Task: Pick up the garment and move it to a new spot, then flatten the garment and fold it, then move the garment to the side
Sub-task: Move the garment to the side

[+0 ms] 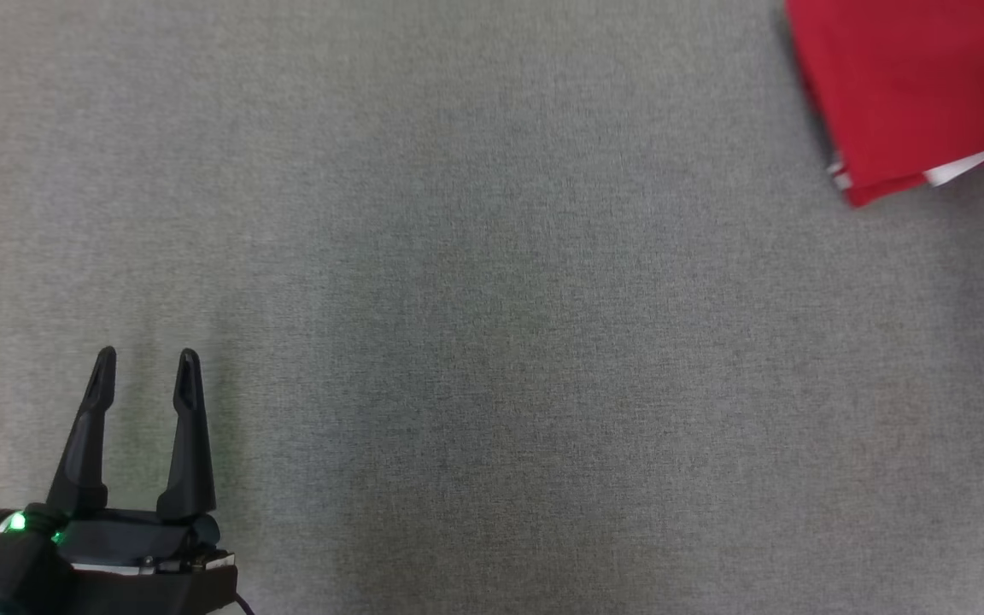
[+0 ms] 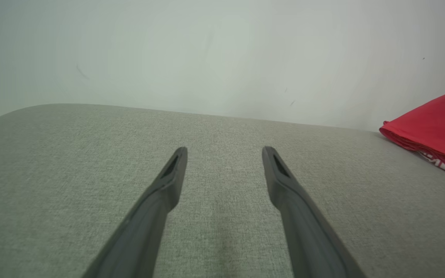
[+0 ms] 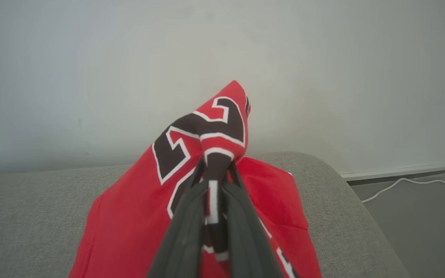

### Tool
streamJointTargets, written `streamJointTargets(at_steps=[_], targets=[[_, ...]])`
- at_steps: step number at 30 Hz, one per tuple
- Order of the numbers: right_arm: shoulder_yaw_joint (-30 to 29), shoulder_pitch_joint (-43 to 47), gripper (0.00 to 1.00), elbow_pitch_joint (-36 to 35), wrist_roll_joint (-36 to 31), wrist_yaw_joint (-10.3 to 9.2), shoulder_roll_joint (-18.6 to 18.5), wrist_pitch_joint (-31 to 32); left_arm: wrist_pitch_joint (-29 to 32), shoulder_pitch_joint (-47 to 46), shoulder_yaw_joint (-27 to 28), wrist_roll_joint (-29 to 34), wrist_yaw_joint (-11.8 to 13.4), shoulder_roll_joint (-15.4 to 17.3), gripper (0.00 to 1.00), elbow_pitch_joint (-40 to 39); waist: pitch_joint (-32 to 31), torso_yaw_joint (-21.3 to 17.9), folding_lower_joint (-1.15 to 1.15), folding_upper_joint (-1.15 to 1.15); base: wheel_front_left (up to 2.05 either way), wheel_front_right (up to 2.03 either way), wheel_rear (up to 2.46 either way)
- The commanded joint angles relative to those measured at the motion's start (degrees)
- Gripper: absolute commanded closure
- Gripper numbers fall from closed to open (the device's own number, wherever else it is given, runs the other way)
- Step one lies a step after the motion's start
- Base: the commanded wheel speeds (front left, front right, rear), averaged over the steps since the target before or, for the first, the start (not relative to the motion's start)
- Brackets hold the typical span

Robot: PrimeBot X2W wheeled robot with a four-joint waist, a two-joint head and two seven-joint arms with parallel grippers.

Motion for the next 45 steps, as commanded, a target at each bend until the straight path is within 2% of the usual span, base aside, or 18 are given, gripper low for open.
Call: streamJointTargets(at_steps=[1,15,24,25,27,37,41,45], targets=[[0.08,-1.53,1.00,0.49,-0.21,-0.01,-0.96,-0.37,-0.19,-0.64,0.32,0.33,-0.35,0.02,0.00,-0.50,1.72,-0.67,-0.01,-0.01,0.00,0.00,0.00],[2.67,-8.94,1.00,9.95,-3.11,-0.03,-6.52,-1.59,-0.19,-0.31,1.29,1.80,-1.11,0.10,0.00,-3.61,4.45,-0.30,-0.01,-0.01,0.00,0.00,0.00],[2.67,-9.77,1.00,15.06,-2.29,-0.03,-5.36,-2.87,-0.19,-0.11,1.94,2.18,-1.23,0.30,0.00,-4.50,5.02,-0.52,-0.01,-0.01,0.00,0.00,0.00],[2.64,-10.04,0.90,15.74,-2.56,-0.03,-5.41,-3.22,-0.19,-0.15,1.90,2.25,-1.24,0.29,0.00,-4.50,5.13,-0.53,-0.01,-0.01,0.00,0.00,0.00],[2.91,-10.67,0.00,16.97,-3.27,-0.03,-5.14,-3.82,-0.19,-0.27,1.78,2.42,-1.25,0.28,0.00,-4.43,5.29,-0.50,-0.01,-0.01,0.00,0.00,0.00],[3.56,-12.29,0.00,20.85,-5.64,-0.03,-2.67,-8.61,-0.19,-0.29,1.81,2.06,-1.31,0.21,0.00,-3.17,3.38,-0.35,-0.01,-0.01,0.00,0.00,0.00],[2.75,-11.57,0.00,19.62,-4.21,-0.03,-1.49,-10.10,-0.19,0.22,1.83,1.62,-1.32,0.16,0.00,-2.43,1.86,-0.49,-0.01,-0.01,0.00,0.00,0.00],[1.22,-8.26,0.00,14.99,-2.36,-0.03,0.40,-11.77,-0.19,1.26,1.96,0.87,-0.95,0.07,0.00,-1.07,-1.43,-1.04,-0.01,-0.01,0.00,0.00,0.00]])
